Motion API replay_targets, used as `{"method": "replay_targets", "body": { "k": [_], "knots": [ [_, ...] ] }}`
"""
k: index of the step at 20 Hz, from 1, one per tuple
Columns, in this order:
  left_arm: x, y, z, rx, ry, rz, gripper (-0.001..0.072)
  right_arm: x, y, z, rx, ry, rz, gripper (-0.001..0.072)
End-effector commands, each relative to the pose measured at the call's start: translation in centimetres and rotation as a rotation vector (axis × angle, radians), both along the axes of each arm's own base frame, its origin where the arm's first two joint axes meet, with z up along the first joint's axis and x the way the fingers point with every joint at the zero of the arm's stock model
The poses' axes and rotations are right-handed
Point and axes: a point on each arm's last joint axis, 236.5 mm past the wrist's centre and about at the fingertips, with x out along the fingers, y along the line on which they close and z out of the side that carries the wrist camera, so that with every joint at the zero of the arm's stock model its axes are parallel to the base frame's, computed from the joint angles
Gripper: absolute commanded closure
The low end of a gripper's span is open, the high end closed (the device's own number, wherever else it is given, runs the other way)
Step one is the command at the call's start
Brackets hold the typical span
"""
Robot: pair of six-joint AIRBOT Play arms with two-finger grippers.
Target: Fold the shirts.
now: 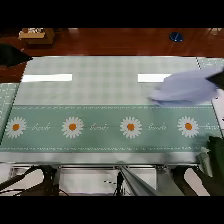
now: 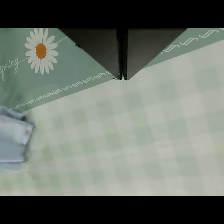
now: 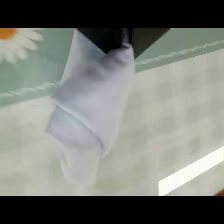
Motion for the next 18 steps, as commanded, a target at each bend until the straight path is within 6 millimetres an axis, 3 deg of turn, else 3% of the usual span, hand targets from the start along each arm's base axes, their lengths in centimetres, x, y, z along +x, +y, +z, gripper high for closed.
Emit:
{"method": "replay_targets", "body": {
  "k": [1, 3, 4, 11, 14, 18],
  "knots": [
    [0.2, -0.3, -2.5, -0.025, 0.063, -0.009, 0.0681, -12.0, -9.4, 1.1, -0.208, 0.296, -0.310, 0.0685],
    [0.3, -0.6, -4.0, -0.022, 0.081, -0.038, 0.0681, -18.6, -11.7, -0.1, -0.227, 0.507, -0.436, 0.0685],
    [0.4, -0.5, -4.6, -0.024, 0.091, -0.043, 0.0681, -20.5, -12.4, -0.2, -0.213, 0.553, -0.513, 0.0685],
    [2.5, 1.2, -5.5, 0.018, 0.028, -0.015, 0.0681, -28.7, -14.9, 0.3, -0.265, 0.730, -0.807, 0.0685],
    [4.1, 3.0, -5.2, 0.070, -0.051, 0.029, 0.0680, -33.2, -14.7, 0.6, -0.306, 0.827, -0.942, 0.0685],
    [4.3, 5.4, -7.3, 0.114, -0.013, 0.058, 0.0680, -38.6, -13.5, -0.7, -0.310, 0.939, -1.106, 0.0684]
  ]
}}
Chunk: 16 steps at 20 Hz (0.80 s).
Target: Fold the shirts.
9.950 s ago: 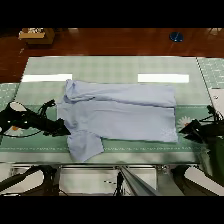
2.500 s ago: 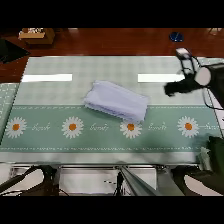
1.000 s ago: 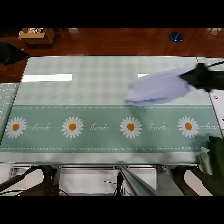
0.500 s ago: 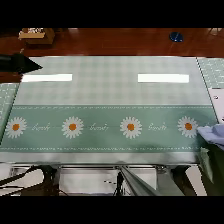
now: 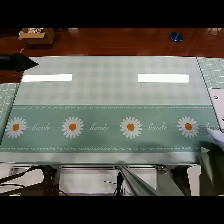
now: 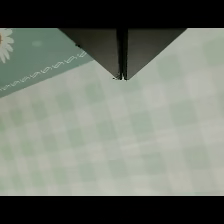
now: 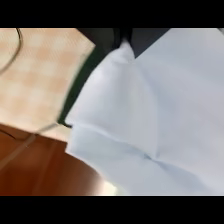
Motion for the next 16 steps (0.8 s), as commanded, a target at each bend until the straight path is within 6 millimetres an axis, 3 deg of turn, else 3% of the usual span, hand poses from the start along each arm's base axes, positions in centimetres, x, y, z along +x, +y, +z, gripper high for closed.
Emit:
{"method": "replay_targets", "body": {
  "k": [1, 5, 6, 7, 8, 10, 11, 12, 13, 14, 15, 16],
  "knots": [
    [0.7, 2.1, -1.5, 0.038, 0.007, 0.032, 0.0681, -5.0, 1.1, -1.3, -0.018, 0.105, -0.152, 0.0684],
    [0.7, 3.0, -2.0, 0.040, 0.018, 0.051, 0.0681, -7.3, 3.1, -5.2, 0.081, 0.159, -0.203, 0.0683],
    [0.7, 3.1, -2.0, 0.040, 0.019, 0.052, 0.0681, -7.7, 3.1, -5.7, 0.087, 0.180, -0.185, 0.0617],
    [0.7, 3.1, -2.1, 0.040, 0.020, 0.051, 0.0681, -8.5, 2.8, -5.7, 0.071, 0.216, -0.186, 0.0406],
    [0.7, 3.0, -2.0, 0.040, 0.020, 0.049, 0.0681, -9.3, 2.2, -5.3, 0.046, 0.256, -0.186, 0.0273],
    [0.6, 2.9, -2.1, 0.039, 0.021, 0.048, 0.0681, -9.4, -0.1, -4.5, -0.051, 0.271, -0.153, 0.0273],
    [0.6, 2.9, -2.1, 0.038, 0.022, 0.046, 0.0680, -8.5, -1.8, -4.3, -0.124, 0.232, -0.129, 0.0273],
    [0.6, 2.8, -2.0, 0.035, 0.021, 0.047, 0.0680, -6.2, -3.9, -4.1, -0.203, 0.138, -0.085, 0.0273],
    [0.7, 2.4, -1.7, 0.019, 0.014, 0.043, 0.0678, -2.6, -6.0, -3.7, -0.270, 0.009, -0.005, 0.0273],
    [1.0, 1.6, -1.2, -0.011, 0.002, 0.035, 0.0661, 2.6, -8.1, -2.8, -0.331, -0.153, 0.110, 0.0276],
    [1.3, 0.4, -0.5, -0.052, -0.016, 0.022, 0.0588, 7.8, -9.1, -2.0, -0.354, -0.309, 0.216, 0.0306],
    [1.7, -1.0, 0.1, -0.089, -0.032, 0.004, 0.0467, 13.6, -8.9, -1.5, -0.320, -0.464, 0.337, 0.0306]
  ]
}}
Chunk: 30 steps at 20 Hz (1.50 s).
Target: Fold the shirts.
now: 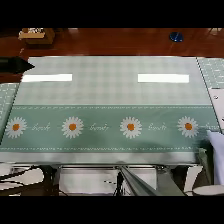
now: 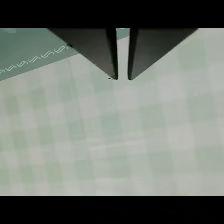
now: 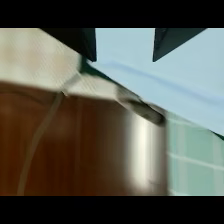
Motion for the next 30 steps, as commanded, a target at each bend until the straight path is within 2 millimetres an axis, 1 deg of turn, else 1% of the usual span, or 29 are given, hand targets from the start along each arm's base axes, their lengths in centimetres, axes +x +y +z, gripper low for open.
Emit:
{"method": "replay_targets", "body": {
  "k": [1, 2, 3, 4, 5, 6, 7, 9, 10, 11, 12, 13, 15, 18, 30],
  "knots": [
    [0.9, -3.8, 1.7, -0.091, -0.048, -0.045, 0.0276, 18.1, -0.8, 2.4, -0.013, -0.464, 0.426, 0.0306],
    [1.1, -5.6, 1.7, -0.077, -0.060, -0.082, 0.0191, 22.5, 1.4, 2.0, 0.071, -0.525, 0.547, 0.0306],
    [1.0, -7.8, 1.5, -0.038, -0.080, -0.152, 0.0191, 26.7, 4.2, 1.2, 0.158, -0.556, 0.666, 0.0306],
    [0.7, -9.8, 0.9, 0.006, -0.077, -0.206, 0.0192, 29.7, 7.1, 0.1, 0.228, -0.547, 0.775, 0.0305],
    [0.3, -11.8, -0.1, 0.056, -0.059, -0.249, 0.0192, 32.0, 10.1, -1.5, 0.284, -0.494, 0.885, 0.0305],
    [-0.2, -13.5, -1.4, 0.121, -0.017, -0.261, 0.0193, 33.4, 12.6, -3.1, 0.331, -0.426, 0.959, 0.0293],
    [-0.8, -14.7, -2.8, 0.196, 0.037, -0.256, 0.0193, 34.4, 15.0, -4.5, 0.365, -0.364, 1.018, 0.0241],
    [-2.4, -15.8, -5.2, 0.375, 0.128, -0.233, 0.0193, 35.8, 19.6, -6.8, 0.397, -0.237, 1.165, 0.0130],
    [-3.1, -16.0, -5.9, 0.456, 0.157, -0.213, 0.0192, 36.2, 21.4, -7.6, 0.394, -0.183, 1.236, 0.0118],
    [-3.6, -16.4, -6.2, 0.525, 0.168, -0.197, 0.0191, 36.5, 22.7, -8.1, 0.373, -0.130, 1.301, 0.0118],
    [-4.0, -17.0, -6.3, 0.563, 0.165, -0.197, 0.0154, 36.9, 23.7, -8.2, 0.322, -0.078, 1.370, 0.0118],
    [-4.4, -18.3, -6.3, 0.565, 0.159, -0.204, 0.0090, 37.4, 24.3, -8.1, 0.256, -0.032, 1.432, 0.0118],
    [-5.2, -20.1, -6.3, 0.553, 0.159, -0.221, 0.0027, 38.0, 24.9, -7.7, 0.158, 0.035, 1.511, 0.0118],
    [-5.6, -21.1, -6.3, 0.537, 0.167, -0.213, 0.0028, 38.3, 25.4, -7.6, 0.151, 0.026, 1.525, 0.0117],
    [-5.7, -21.2, -6.3, 0.535, 0.167, -0.216, 0.0031, 38.4, 25.4, -7.5, 0.144, 0.024, 1.528, 0.0118]
  ]
}}
